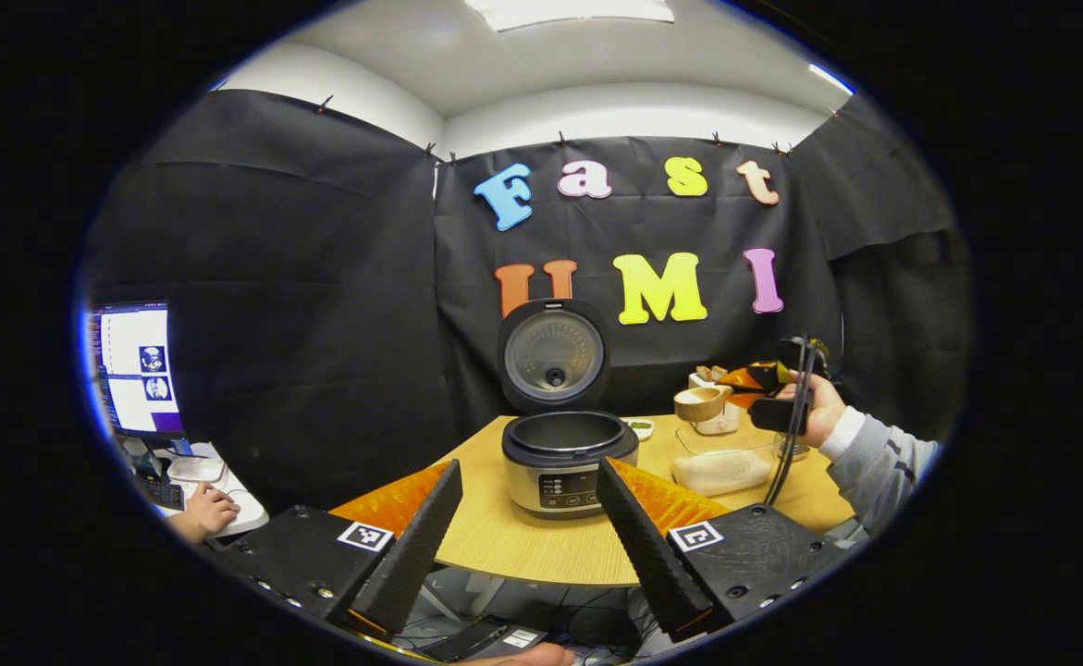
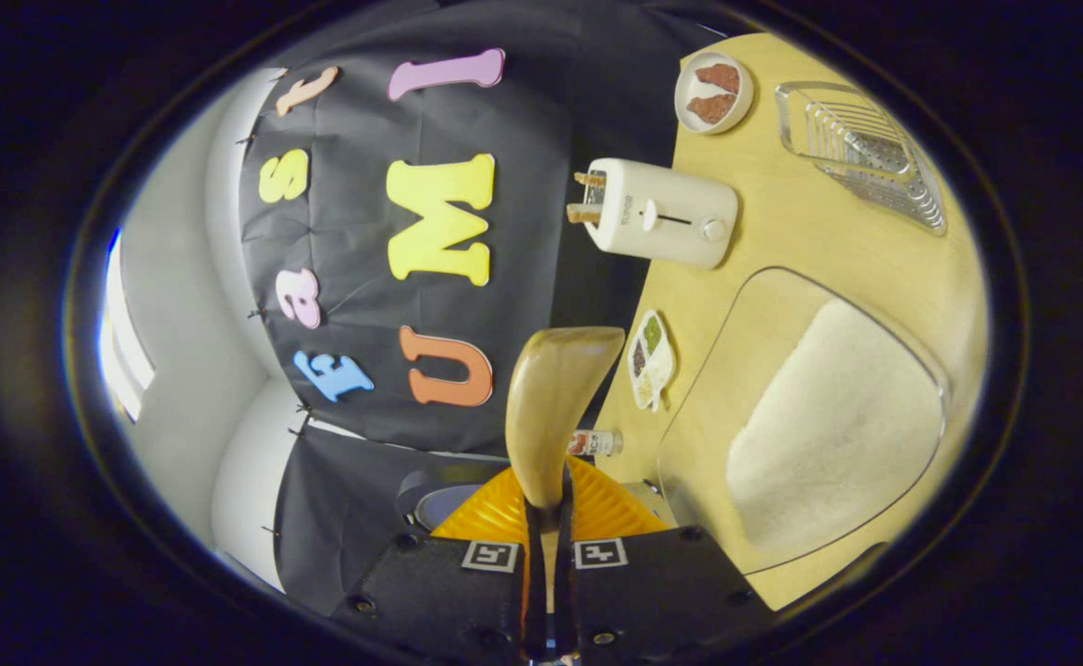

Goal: Close the left gripper, press the button to open the rice cooker; take a wooden spoon from the chopstick holder with the right hand, scoop a spoonful of rice and pour it into the rice cooker, then put the wooden spoon back into the chopstick holder.

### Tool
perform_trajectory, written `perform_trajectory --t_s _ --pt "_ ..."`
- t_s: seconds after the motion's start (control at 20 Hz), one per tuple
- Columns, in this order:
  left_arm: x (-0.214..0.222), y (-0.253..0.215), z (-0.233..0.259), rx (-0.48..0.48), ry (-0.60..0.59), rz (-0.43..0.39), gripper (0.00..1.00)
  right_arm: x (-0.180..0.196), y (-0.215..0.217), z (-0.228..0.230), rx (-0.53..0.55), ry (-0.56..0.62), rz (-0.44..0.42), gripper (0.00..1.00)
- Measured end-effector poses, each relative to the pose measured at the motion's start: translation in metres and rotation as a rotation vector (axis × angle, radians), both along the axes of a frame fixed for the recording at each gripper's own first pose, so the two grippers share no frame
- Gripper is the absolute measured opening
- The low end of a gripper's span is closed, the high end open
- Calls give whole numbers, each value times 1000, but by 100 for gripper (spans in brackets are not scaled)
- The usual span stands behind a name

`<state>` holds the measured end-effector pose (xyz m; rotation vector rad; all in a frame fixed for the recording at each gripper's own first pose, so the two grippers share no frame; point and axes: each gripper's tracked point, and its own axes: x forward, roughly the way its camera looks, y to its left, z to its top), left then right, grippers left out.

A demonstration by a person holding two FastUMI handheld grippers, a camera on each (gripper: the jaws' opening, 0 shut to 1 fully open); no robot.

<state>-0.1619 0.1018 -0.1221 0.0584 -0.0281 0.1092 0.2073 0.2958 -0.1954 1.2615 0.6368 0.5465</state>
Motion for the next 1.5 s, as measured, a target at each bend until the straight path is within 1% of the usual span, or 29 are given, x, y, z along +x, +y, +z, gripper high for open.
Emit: perform_trajectory --t_s 0.2,0.45,0.6,0.7,0.8,0.9,1.05,1.2,1.35,1.5 --pt "-11 7 4 -15 -12 -14 93 7 38 17 -160 -99 -20 8" --pt "-18 22 1 -35 -17 4 93 6 102 35 -269 -178 11 8" --pt "-20 39 -10 -51 4 27 93 3 135 41 -344 -242 39 9" --pt "-20 45 -13 -61 5 34 93 -1 147 49 -417 -315 40 9" --pt "-23 52 -15 -80 -1 43 93 -5 157 52 -513 -396 38 9" --pt "-25 57 -16 -96 -3 42 93 -9 168 56 -568 -453 41 10" --pt "-30 65 -19 -103 1 48 93 -13 181 56 -609 -479 55 10" --pt "-39 80 -22 -91 9 81 94 -11 192 55 -660 -507 54 10" --pt "-43 83 -26 -96 11 82 94 -14 202 54 -758 -576 66 10" --pt "-44 88 -31 -106 21 84 95 -16 205 55 -865 -653 32 11"
